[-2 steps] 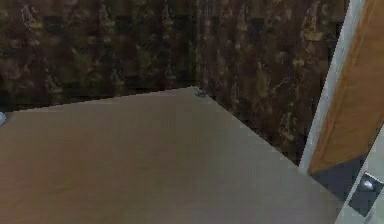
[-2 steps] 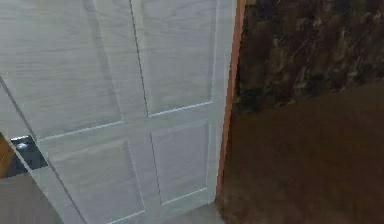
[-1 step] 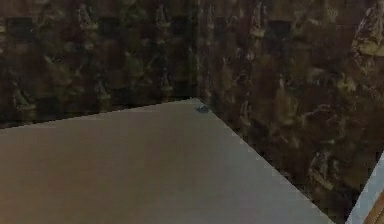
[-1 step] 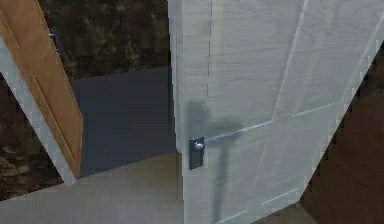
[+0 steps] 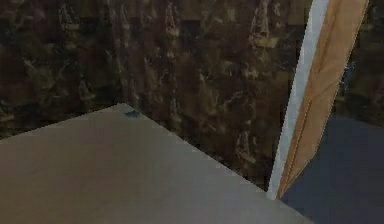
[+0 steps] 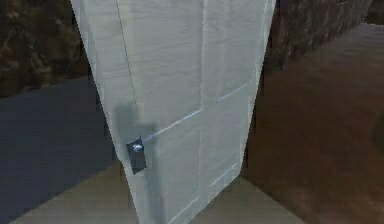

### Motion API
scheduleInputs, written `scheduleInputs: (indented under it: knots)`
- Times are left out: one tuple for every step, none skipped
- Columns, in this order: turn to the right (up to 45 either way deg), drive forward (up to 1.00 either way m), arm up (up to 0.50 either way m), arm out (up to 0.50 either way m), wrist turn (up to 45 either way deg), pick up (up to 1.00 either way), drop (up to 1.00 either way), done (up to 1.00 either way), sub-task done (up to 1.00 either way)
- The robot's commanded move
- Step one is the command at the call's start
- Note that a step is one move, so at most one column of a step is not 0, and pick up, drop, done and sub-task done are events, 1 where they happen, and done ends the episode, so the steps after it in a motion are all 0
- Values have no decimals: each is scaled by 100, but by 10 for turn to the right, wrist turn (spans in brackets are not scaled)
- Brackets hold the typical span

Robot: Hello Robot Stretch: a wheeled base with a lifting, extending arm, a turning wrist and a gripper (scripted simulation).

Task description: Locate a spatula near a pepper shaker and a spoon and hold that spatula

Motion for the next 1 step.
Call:
scheduleInputs:
  knots:
    - [0,25,0,0,0,0,0,0,0]
